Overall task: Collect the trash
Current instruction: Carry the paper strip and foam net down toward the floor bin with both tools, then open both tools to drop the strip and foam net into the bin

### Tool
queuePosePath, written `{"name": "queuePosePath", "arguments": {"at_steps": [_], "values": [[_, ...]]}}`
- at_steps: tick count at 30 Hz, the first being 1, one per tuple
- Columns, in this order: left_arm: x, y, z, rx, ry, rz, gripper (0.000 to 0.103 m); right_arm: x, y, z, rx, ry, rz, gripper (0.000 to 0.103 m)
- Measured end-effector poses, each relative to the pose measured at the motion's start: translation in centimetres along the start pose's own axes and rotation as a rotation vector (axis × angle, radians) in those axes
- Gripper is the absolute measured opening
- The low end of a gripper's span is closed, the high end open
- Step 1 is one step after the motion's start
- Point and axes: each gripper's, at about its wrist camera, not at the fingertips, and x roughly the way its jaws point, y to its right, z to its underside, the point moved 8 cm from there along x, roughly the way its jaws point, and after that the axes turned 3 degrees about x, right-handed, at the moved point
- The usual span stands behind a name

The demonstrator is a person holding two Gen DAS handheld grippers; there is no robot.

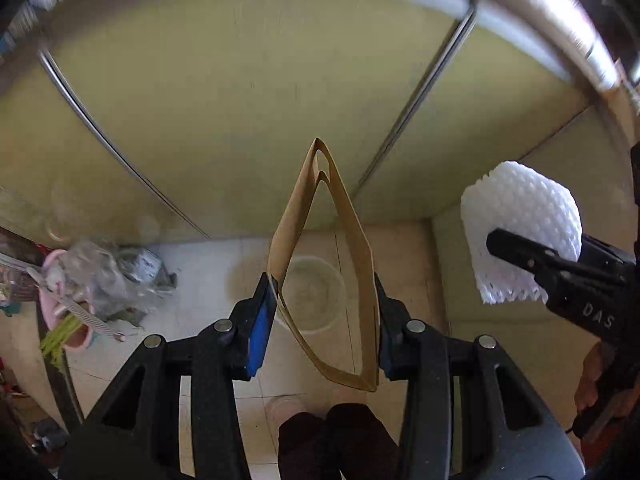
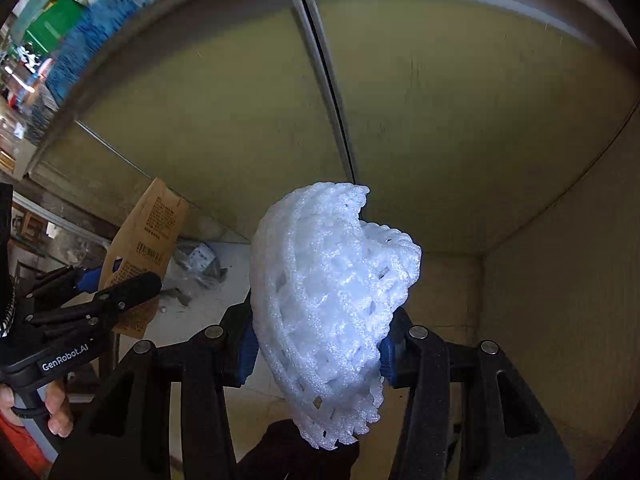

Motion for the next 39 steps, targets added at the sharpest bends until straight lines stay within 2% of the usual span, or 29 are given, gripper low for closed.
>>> {"name": "queuePosePath", "arguments": {"at_steps": [5, 8, 10, 16, 18, 20, 24, 27, 30, 35, 37, 39], "values": [[12.5, -2.4, 3.9, 0.007, -0.091, 0.080, 0.043, 11.1, 2.1, 3.6, 0.011, -0.054, 0.016, 0.044], [19.9, -3.9, 6.1, -0.025, -0.168, 0.129, 0.043, 17.2, 2.7, 6.0, 0.016, -0.101, -0.011, 0.044], [24.2, -4.7, 7.4, -0.024, -0.195, 0.128, 0.043, 21.2, 3.0, 7.6, 0.018, -0.138, -0.040, 0.044], [33.7, -5.3, 10.2, 0.005, -0.275, 0.157, 0.043, 30.2, 3.6, 10.8, -0.014, -0.234, -0.063, 0.044], [35.8, -5.3, 10.8, 0.041, -0.277, 0.127, 0.043, 32.1, 3.4, 11.6, -0.038, -0.250, -0.067, 0.044], [37.6, -5.5, 11.4, 0.057, -0.276, 0.095, 0.043, 33.7, 3.3, 12.0, -0.053, -0.268, -0.063, 0.044], [39.3, -5.9, 12.3, 0.032, -0.297, 0.108, 0.044, 35.9, 3.0, 13.4, -0.063, -0.320, -0.090, 0.048], [39.5, -6.0, 12.4, 0.036, -0.281, 0.102, 0.050, 36.5, 3.4, 14.1, -0.073, -0.353, -0.084, 0.050], [39.4, -6.0, 12.4, 0.039, -0.279, 0.081, 0.057, 36.3, 4.4, 14.1, -0.088, -0.345, -0.049, 0.057], [39.2, -6.9, 12.5, 0.022, -0.257, 0.101, 0.060, 34.9, 4.9, 13.2, -0.098, -0.306, -0.052, 0.058], [38.6, -7.0, 12.3, 0.028, -0.242, 0.104, 0.060, 33.8, 5.1, 12.8, -0.113, -0.278, -0.052, 0.064], [37.8, -7.2, 12.3, 0.030, -0.230, 0.104, 0.060, 33.2, 4.7, 12.4, -0.121, -0.259, -0.051, 0.065]]}}
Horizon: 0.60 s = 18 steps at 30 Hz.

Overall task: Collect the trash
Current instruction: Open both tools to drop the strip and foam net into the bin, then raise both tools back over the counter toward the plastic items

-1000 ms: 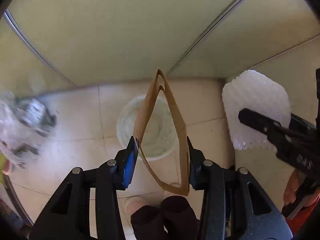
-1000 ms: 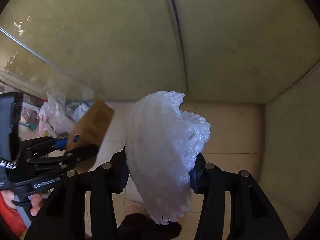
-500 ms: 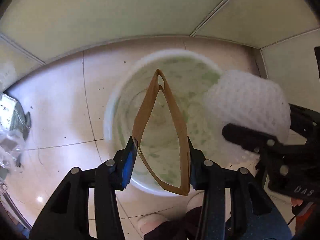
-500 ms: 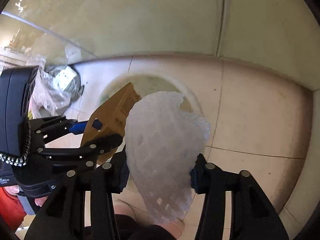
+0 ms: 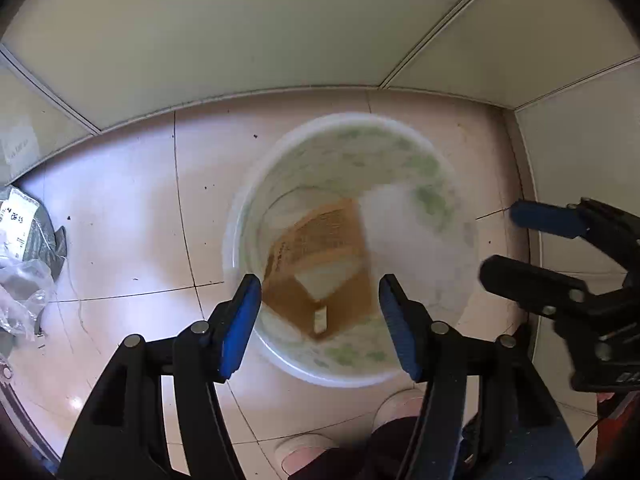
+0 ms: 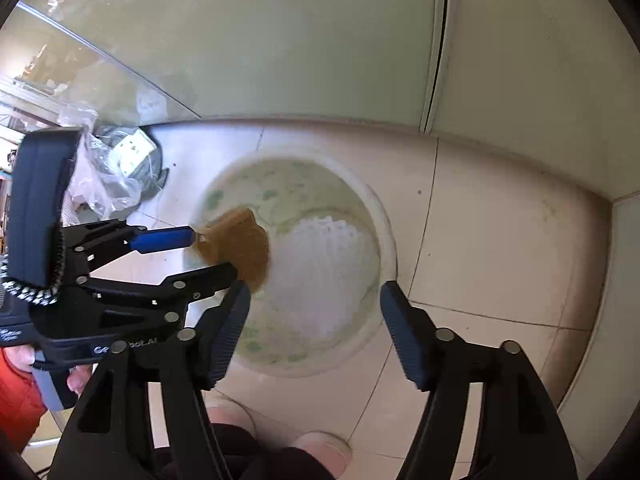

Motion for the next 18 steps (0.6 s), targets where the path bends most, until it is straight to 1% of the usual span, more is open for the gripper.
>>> {"name": "queuePosePath", "arguments": {"at_steps": [4, 8, 10, 12, 14, 18], "values": [[-2.2, 0.3, 0.3, -0.026, 0.014, -0.033, 0.060, -2.9, -0.5, 0.1, 0.033, 0.032, 0.003, 0.065], [-8.1, 1.4, 0.8, -0.066, 0.015, -0.045, 0.060, -8.9, -1.1, 0.6, 0.094, 0.052, -0.003, 0.065], [-12.5, 2.3, 0.9, -0.069, 0.035, -0.059, 0.060, -13.1, -2.0, 0.5, 0.117, 0.077, -0.007, 0.065], [-17.8, 3.4, 0.7, -0.057, 0.065, -0.090, 0.060, -18.0, -3.2, 0.0, 0.136, 0.109, -0.011, 0.065], [-23.6, 4.9, 0.2, -0.047, 0.107, -0.109, 0.060, -23.8, -4.3, -0.7, 0.144, 0.148, -0.011, 0.065], [-36.5, 8.5, -1.3, -0.035, 0.215, -0.128, 0.060, -36.4, -6.8, -2.8, 0.133, 0.273, 0.026, 0.065]]}}
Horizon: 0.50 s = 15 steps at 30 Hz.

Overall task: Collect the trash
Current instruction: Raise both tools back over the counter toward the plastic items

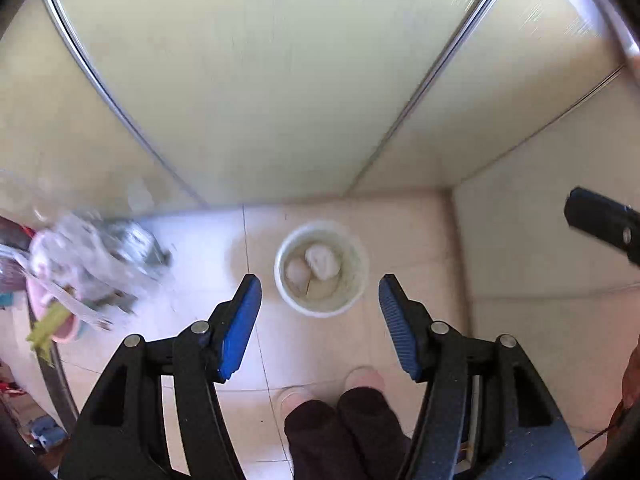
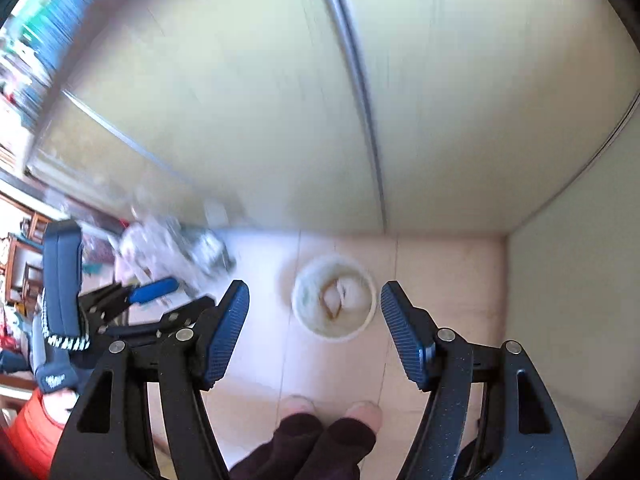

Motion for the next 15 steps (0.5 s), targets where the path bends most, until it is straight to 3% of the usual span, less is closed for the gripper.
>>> {"name": "queuePosePath", "arguments": {"at_steps": [4, 8, 12, 15], "values": [[-11.9, 1.4, -4.7, -0.009, 0.121, -0.025, 0.060, -11.7, -2.0, -5.2, -0.034, 0.135, 0.038, 0.065], [-22.1, 2.3, -8.6, -0.023, 0.247, -0.055, 0.060, -20.8, -3.3, -9.5, -0.024, 0.243, 0.009, 0.065], [-30.1, 2.8, -12.7, -0.040, 0.357, -0.093, 0.061, -27.4, -5.0, -12.5, -0.032, 0.314, -0.030, 0.065], [-34.4, 2.6, -15.3, -0.072, 0.413, -0.130, 0.066, -29.3, -6.6, -13.8, -0.056, 0.339, -0.050, 0.066]]}}
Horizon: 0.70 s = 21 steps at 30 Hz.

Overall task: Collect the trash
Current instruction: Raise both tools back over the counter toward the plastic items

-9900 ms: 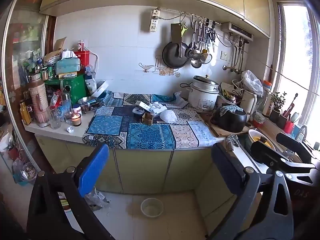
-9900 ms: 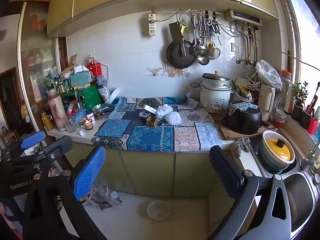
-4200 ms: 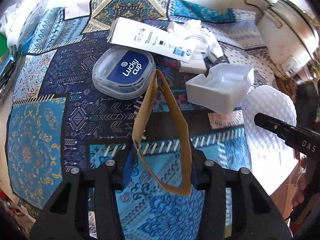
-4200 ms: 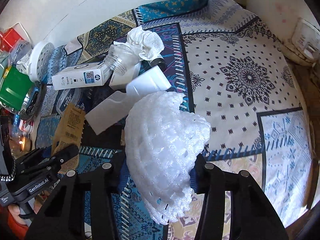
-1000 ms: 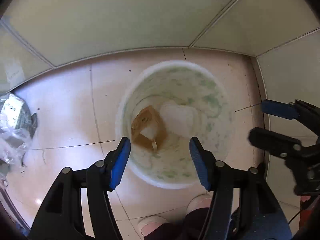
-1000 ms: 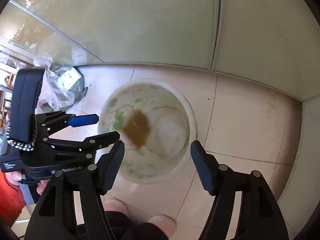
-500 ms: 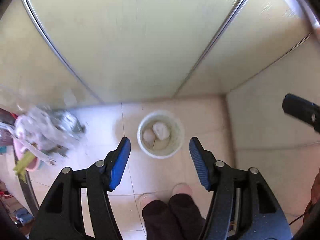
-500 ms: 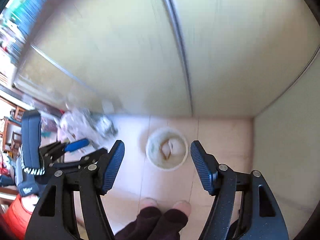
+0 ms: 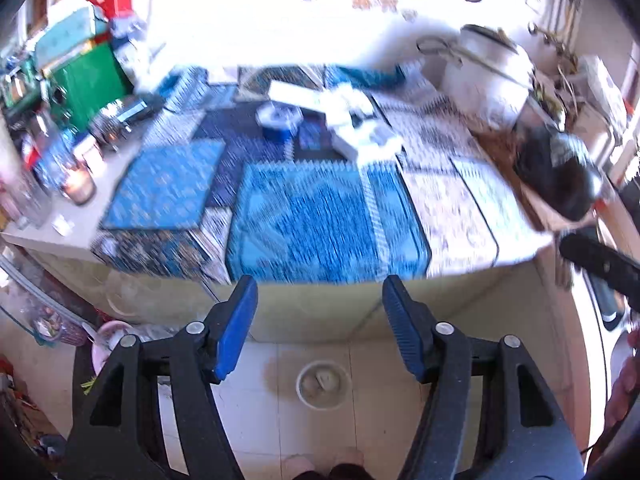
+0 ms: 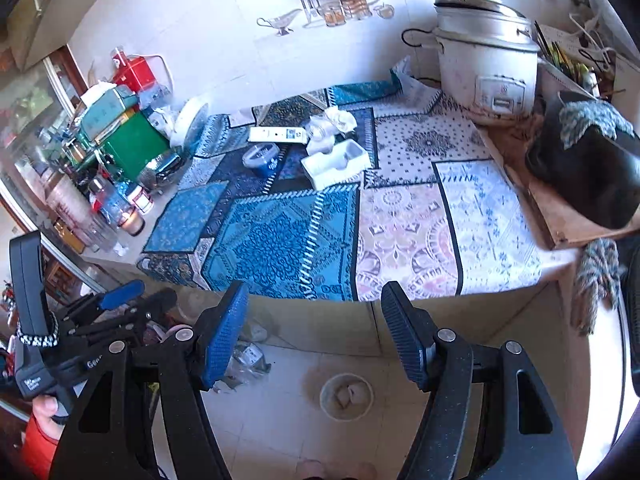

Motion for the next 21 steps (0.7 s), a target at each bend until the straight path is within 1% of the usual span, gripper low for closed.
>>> {"name": "queuePosePath", "arguments": {"at_steps": [1, 3, 6, 9, 10, 12, 14, 16, 21], "values": [[-0.7, -0.5, -1.2, -0.019, 0.016, -0.009, 0.070, -0.3, -0.4, -0.5, -0.005, 0.005, 0.000, 0.069], [-1.8, -1.6, -3.3, -0.049, 0.045, -0.026, 0.071, 0.9, -2.2, -1.4, -0.014, 0.013, 0.014, 0.072], [-1.9, -3.0, -5.7, -0.055, 0.062, -0.042, 0.073, 1.3, -3.1, -3.0, -0.017, 0.004, 0.029, 0.073], [-0.8, -4.6, -8.5, -0.061, 0.072, -0.048, 0.079, 2.4, -2.8, -4.5, -0.004, -0.002, 0.031, 0.073], [-0.1, -5.1, -9.3, -0.067, 0.075, -0.045, 0.081, 2.7, -2.7, -4.9, 0.000, -0.003, 0.034, 0.073], [1.4, -6.4, -10.8, -0.073, 0.078, -0.037, 0.081, 3.7, -2.4, -5.8, 0.015, -0.011, 0.046, 0.073], [3.4, -7.4, -12.3, -0.073, 0.073, -0.019, 0.082, 5.7, -2.2, -6.9, 0.038, -0.012, 0.064, 0.073], [5.8, -8.3, -14.1, -0.056, 0.059, 0.014, 0.082, 7.7, -2.1, -8.0, 0.066, -0.018, 0.087, 0.073], [12.3, -9.8, -18.0, 0.046, -0.038, 0.076, 0.082, 14.0, -1.7, -10.8, 0.182, -0.068, 0.146, 0.073]]}}
